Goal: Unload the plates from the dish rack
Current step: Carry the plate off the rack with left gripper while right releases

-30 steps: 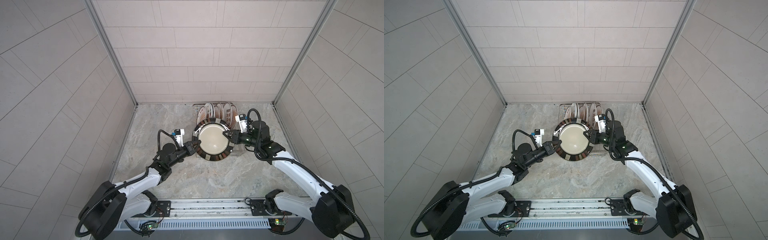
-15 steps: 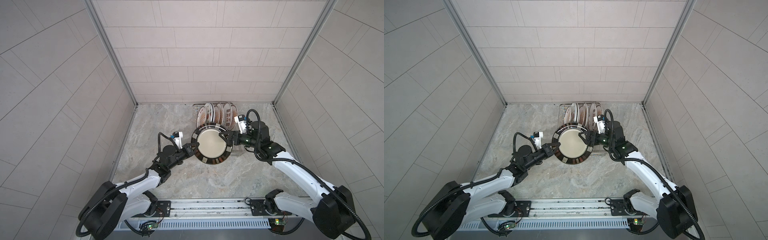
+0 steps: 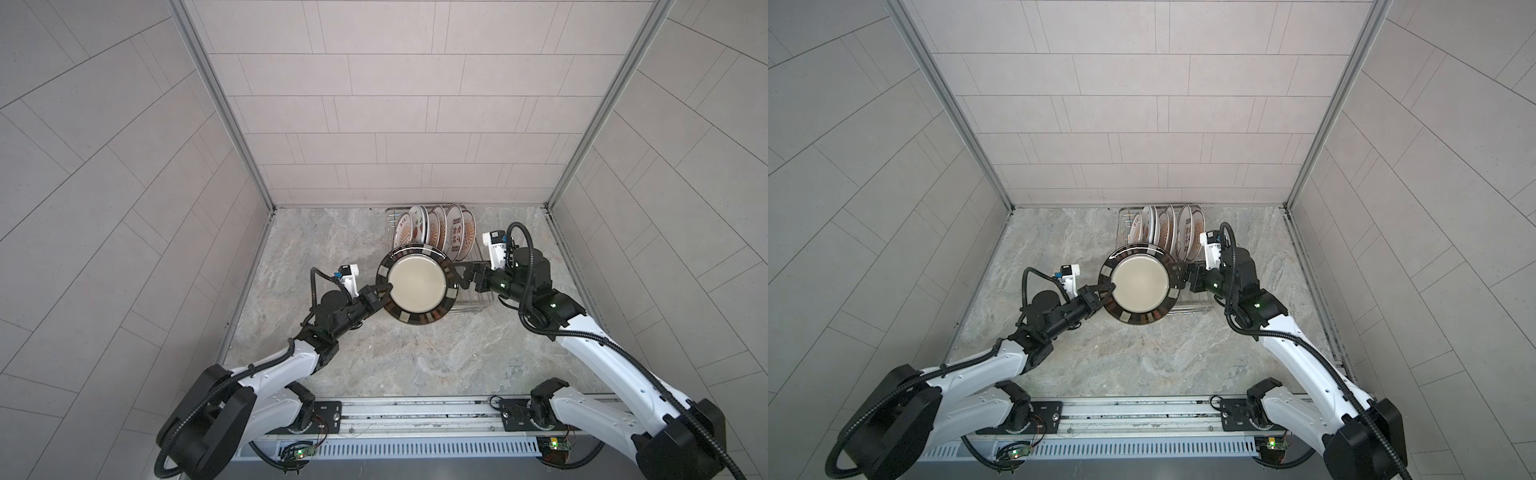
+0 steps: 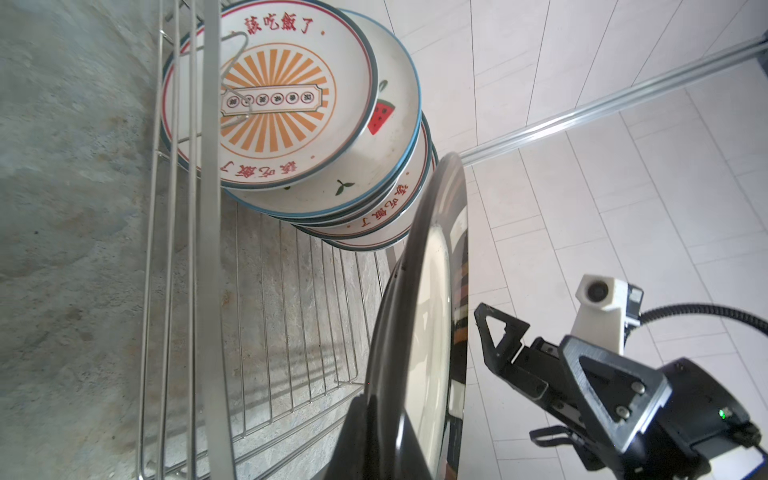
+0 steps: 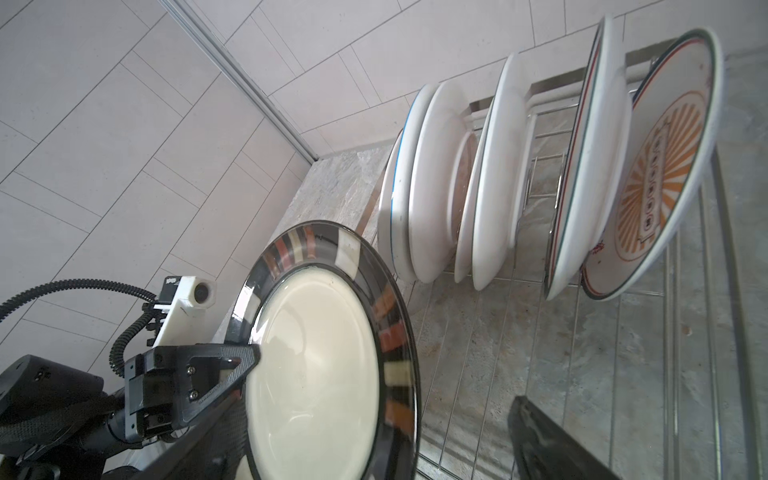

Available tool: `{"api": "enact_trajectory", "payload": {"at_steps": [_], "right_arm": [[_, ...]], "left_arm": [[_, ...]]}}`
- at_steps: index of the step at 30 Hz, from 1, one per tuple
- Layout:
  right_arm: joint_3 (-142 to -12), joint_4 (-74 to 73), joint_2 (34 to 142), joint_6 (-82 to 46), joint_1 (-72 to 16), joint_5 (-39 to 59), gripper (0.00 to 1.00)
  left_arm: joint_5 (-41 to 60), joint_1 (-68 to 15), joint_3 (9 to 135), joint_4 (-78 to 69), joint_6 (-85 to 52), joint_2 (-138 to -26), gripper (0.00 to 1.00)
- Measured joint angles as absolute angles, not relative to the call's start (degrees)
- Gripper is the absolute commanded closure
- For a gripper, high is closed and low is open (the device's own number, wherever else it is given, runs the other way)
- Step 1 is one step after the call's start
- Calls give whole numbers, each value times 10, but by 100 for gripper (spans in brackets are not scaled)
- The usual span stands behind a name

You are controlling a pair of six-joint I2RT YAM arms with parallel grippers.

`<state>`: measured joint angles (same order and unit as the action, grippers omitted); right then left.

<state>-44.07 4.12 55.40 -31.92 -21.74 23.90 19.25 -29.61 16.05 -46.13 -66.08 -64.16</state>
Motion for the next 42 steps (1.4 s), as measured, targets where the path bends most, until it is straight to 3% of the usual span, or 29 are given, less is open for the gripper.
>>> {"api": "enact_trajectory", "payload": {"at_steps": [12,18,30,42], "right_arm": [[-415,34,495,-261,-255,166,0],[-416,18,506,-201,-349,122,1],[-490,11,630,-139,-482,97,2],[-555,-17,736,-124,-515,78,2]], "left_arm": [[207,-194,132,-485,-725,-607,100],[204,-156,131,-446,-733,-528,100],[170,-67,103,-363,-763,-458,100],[129,35,64,-281,-788,-424,100]]}}
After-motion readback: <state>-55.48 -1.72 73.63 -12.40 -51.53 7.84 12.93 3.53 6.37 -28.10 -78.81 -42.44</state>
